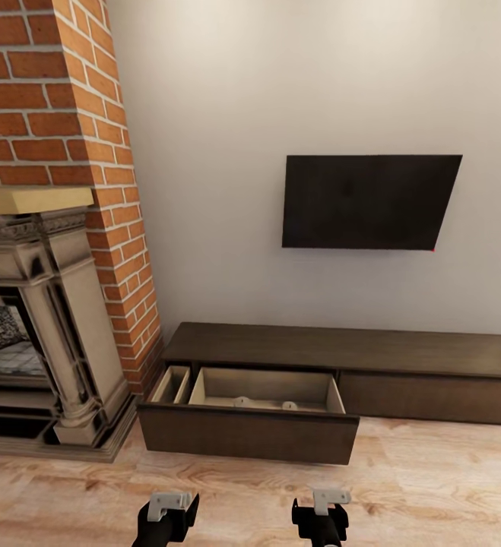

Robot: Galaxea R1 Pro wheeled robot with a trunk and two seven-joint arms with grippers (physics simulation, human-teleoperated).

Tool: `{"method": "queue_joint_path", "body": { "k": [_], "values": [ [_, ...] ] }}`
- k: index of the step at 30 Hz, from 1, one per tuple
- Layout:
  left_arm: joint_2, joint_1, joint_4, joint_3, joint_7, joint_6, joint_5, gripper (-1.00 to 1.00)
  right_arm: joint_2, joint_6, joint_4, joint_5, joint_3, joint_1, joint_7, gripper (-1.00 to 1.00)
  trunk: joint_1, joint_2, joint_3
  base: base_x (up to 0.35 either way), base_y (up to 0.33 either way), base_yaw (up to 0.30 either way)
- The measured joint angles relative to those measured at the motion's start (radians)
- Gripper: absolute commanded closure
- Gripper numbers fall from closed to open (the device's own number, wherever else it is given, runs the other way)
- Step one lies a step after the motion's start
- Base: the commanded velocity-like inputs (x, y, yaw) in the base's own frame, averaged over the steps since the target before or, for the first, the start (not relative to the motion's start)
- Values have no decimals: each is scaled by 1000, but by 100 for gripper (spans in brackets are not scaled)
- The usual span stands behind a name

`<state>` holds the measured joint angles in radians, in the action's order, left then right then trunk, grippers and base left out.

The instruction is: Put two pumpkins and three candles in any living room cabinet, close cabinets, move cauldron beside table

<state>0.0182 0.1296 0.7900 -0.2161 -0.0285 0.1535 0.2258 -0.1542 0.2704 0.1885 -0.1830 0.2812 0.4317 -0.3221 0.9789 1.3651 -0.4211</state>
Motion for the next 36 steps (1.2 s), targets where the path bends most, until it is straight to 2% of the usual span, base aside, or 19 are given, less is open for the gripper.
{"method": "queue_joint_path", "body": {
  "k": [9, 20, 23, 27, 29, 36],
  "values": [
    [2, 0, 0, -1, 0, 4, 0, -100, -11, 1, 23, -1, 2, 0, -11, -100, 35, 63, -28, 0, 0, 0],
    [4, 0, 1, -3, 0, 7, 0, -100, -8, 1, 26, -2, 0, 0, -16, -100, 77, 140, -63, 0, 0, 0],
    [3, 0, 0, -5, 0, 7, -20, -100, -6, 0, 25, -5, -1, 0, -16, -100, 88, 161, -72, 0, 0, 0],
    [0, 0, -2, -2, 2, 8, -89, -100, -4, 0, 20, -4, -4, 0, -16, -100, 104, 189, -85, 0, 0, 0],
    [0, 0, -3, -2, 3, 8, -106, -100, -3, 0, 19, -3, -4, 0, -15, -100, 111, 203, -91, 0, 0, 0],
    [-1, 0, -5, 1, 3, 8, -122, -100, -3, 0, 17, -3, -4, 0, -15, -100, 138, 252, -113, 0, 0, 0]
  ]
}}
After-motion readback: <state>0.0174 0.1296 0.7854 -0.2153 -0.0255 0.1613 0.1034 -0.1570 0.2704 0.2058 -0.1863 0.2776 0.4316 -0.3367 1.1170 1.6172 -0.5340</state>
